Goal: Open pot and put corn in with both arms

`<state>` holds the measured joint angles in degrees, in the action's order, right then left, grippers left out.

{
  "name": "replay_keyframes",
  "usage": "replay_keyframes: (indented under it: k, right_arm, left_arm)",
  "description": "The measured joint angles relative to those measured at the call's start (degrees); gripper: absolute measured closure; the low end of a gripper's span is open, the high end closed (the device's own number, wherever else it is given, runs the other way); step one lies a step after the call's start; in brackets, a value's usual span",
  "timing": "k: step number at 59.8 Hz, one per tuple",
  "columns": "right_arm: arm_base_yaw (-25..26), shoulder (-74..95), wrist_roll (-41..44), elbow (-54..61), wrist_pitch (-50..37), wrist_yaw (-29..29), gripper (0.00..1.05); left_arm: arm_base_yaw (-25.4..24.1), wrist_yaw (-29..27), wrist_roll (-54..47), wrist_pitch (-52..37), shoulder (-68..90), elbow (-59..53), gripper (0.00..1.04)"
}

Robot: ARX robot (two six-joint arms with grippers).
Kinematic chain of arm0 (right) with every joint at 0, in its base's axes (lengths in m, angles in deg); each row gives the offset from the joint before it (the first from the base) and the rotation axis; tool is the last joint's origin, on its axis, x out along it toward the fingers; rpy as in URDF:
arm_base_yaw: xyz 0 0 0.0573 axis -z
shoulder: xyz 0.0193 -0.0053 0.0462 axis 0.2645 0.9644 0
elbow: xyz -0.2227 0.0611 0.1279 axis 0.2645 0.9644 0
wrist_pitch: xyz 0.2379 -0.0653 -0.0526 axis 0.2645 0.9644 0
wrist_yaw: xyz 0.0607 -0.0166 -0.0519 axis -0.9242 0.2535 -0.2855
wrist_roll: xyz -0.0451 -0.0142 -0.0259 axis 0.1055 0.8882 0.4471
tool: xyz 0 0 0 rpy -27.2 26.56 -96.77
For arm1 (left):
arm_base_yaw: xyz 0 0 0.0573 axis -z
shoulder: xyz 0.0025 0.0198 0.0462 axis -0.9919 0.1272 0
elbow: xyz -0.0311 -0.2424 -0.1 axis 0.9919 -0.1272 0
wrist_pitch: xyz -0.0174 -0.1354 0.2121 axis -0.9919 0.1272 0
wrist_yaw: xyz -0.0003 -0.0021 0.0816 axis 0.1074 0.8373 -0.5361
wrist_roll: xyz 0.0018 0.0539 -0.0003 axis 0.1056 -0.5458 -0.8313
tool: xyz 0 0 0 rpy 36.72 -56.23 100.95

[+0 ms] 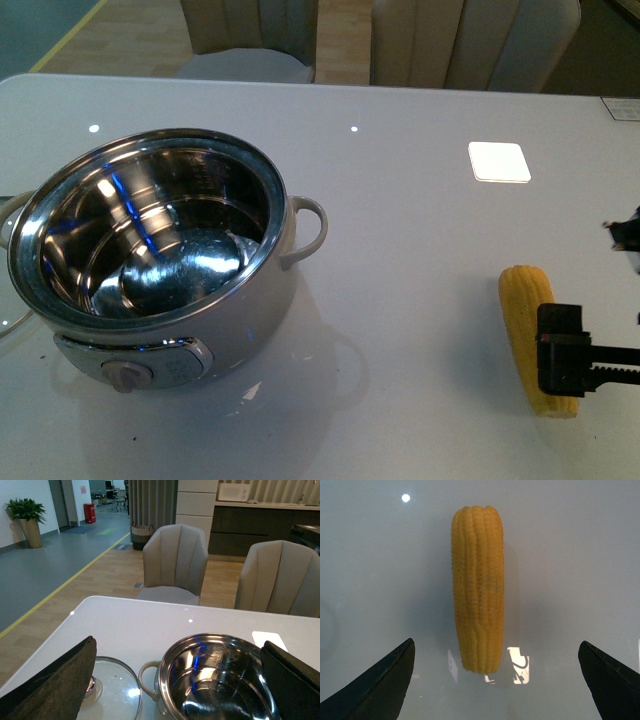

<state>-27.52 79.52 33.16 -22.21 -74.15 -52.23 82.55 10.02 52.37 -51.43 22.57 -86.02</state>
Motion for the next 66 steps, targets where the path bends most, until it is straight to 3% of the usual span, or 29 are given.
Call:
replay_keyframes:
  k: [58,66]
  right_arm:
    - [1.03,23.21,4.59,-18.36,-2.64,-0.98,0.09]
    - [0.85,23.39,4.59,-18.45,-2.62,-1.66,0.27]
  left_arm:
    - [0.00,0.00,0.00,0.00,0.00,0.00,0.07]
    - [0.00,0.00,0.00,0.00,0.00,0.00,0.07]
